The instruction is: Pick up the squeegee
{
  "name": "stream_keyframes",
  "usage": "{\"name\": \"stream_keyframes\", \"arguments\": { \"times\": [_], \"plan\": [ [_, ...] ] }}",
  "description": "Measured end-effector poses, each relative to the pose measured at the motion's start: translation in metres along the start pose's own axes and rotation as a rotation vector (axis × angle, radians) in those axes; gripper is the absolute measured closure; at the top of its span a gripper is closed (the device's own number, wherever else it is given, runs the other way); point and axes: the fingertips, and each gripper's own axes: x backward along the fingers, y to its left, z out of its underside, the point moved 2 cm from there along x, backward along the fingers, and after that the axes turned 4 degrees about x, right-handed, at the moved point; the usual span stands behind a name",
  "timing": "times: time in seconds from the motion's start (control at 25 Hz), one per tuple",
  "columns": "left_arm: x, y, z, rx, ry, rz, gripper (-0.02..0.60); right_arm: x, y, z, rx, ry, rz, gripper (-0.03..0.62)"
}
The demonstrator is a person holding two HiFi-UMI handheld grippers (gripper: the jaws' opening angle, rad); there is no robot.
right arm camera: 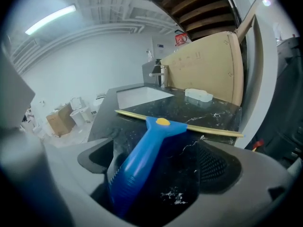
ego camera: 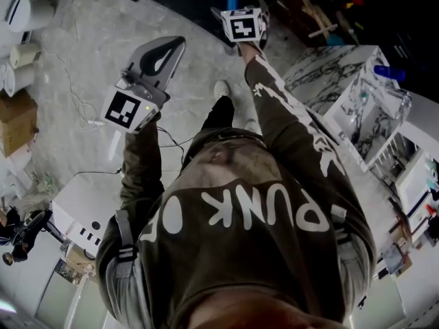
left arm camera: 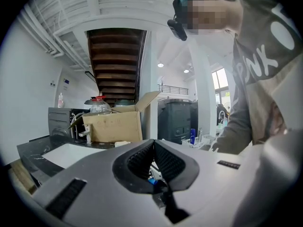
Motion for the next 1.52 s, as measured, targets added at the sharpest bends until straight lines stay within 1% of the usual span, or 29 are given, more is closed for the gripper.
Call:
{"name": "stream_keyframes", "arguments": {
  "times": [0.16, 0.24, 0.32, 0.48, 0.68, 0.72, 0.8, 0.84, 0.92, 1.08, 1.2, 1.4, 1.52],
  "plan": [
    [0.0, 0.0, 0.001, 0.003, -0.001, 0.001, 0.578, -0.005, -0.003, 0.009, -0.014, 0.047, 0.024, 0.12],
    [0.002, 0.001, 0.001, 0.006, 0.001, 0.0, 0.578, -0.005, -0.004, 0.009, -0.016, 0.056, 0.036, 0.125],
    [0.002, 0.002, 0.002, 0.007, 0.002, 0.001, 0.578, -0.005, -0.004, 0.007, -0.022, 0.061, 0.045, 0.143],
    [0.001, 0.0, 0.002, 0.007, 0.003, 0.009, 0.578, -0.005, -0.003, 0.004, -0.022, 0.083, 0.072, 0.214],
    [-0.002, -0.003, 0.001, 0.009, 0.002, 0.018, 0.578, -0.007, -0.004, -0.001, -0.021, 0.113, 0.081, 0.263],
    [-0.002, -0.003, 0.0, 0.009, 0.0, 0.019, 0.578, -0.007, -0.003, -0.002, -0.014, 0.116, 0.082, 0.285],
    [-0.001, -0.004, -0.002, 0.01, -0.003, 0.021, 0.578, -0.005, -0.001, -0.002, -0.001, 0.119, 0.087, 0.389],
    [-0.001, -0.005, -0.002, 0.011, -0.004, 0.021, 0.578, -0.004, -0.001, -0.001, 0.0, 0.119, 0.086, 0.399],
    [0.0, -0.006, -0.003, 0.011, -0.004, 0.019, 0.578, -0.002, -0.005, 0.001, -0.01, 0.12, 0.082, 0.413],
    [0.001, -0.007, -0.001, 0.012, -0.007, 0.02, 0.578, 0.006, -0.02, 0.008, -0.034, 0.116, 0.102, 0.45],
    [-0.001, -0.01, -0.001, 0.009, -0.018, 0.02, 0.578, 0.011, -0.027, 0.011, -0.045, 0.105, 0.1, 0.45],
    [-0.003, -0.018, -0.003, 0.005, -0.02, 0.042, 0.578, 0.019, -0.034, 0.002, -0.037, 0.057, 0.107, 0.45],
    [-0.003, -0.019, -0.006, -0.004, -0.03, 0.043, 0.578, 0.024, -0.037, -0.004, -0.025, 0.032, 0.116, 0.45]
  ]
}}
